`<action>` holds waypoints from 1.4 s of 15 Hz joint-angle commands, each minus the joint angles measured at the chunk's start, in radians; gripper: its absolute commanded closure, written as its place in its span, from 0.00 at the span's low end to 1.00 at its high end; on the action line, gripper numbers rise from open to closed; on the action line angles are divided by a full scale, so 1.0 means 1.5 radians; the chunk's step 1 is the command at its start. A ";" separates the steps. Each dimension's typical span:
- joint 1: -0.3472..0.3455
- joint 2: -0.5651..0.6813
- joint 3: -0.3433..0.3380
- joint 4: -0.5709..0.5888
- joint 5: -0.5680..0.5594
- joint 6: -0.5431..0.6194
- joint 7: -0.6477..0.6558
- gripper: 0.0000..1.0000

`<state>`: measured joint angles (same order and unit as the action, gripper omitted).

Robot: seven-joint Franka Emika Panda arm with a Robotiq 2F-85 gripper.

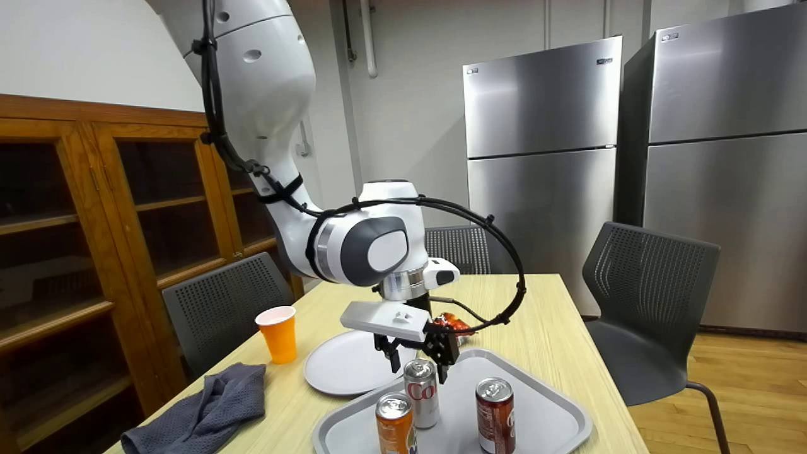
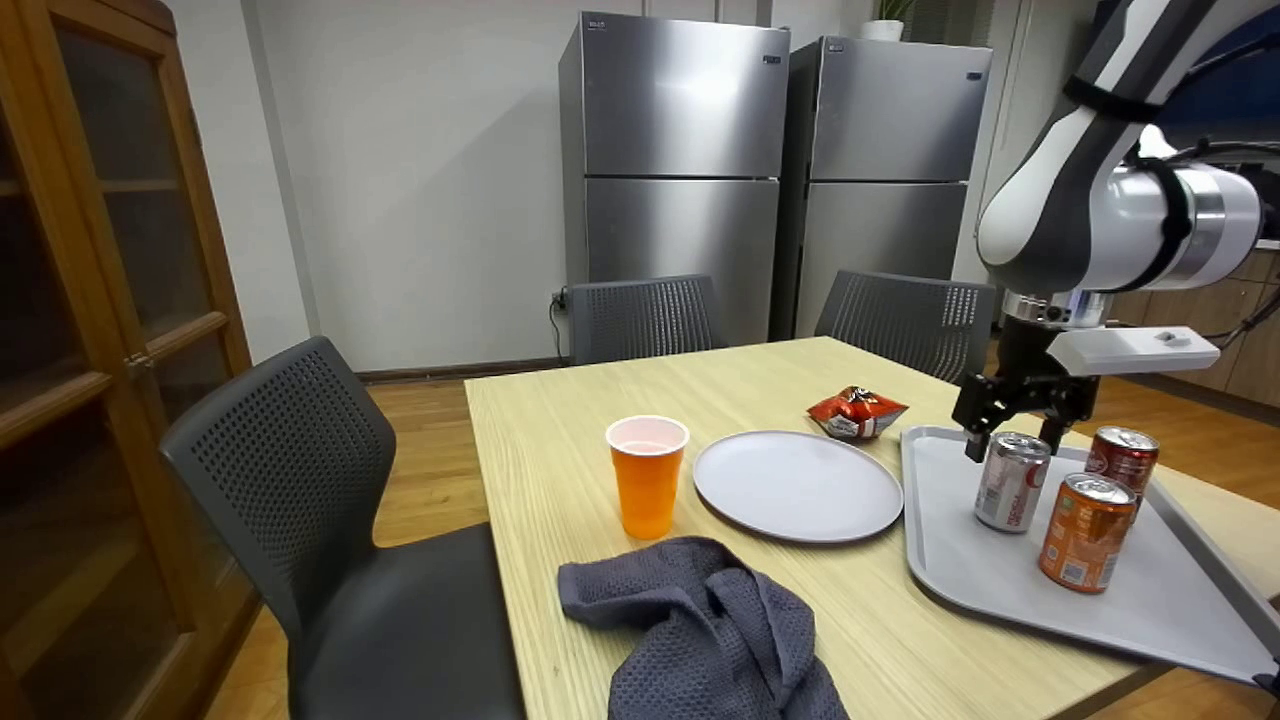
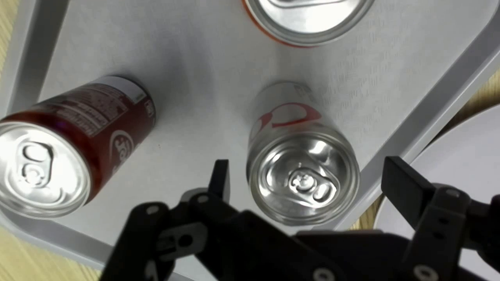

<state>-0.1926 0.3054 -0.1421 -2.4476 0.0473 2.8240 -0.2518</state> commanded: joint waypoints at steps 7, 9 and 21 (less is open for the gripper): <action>-0.010 -0.001 0.009 0.000 -0.010 -0.001 0.008 0.00; -0.007 0.000 0.006 -0.001 -0.015 0.005 0.010 0.00; -0.009 0.016 0.005 0.001 -0.020 0.013 0.005 0.28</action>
<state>-0.1926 0.3252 -0.1421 -2.4476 0.0455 2.8261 -0.2519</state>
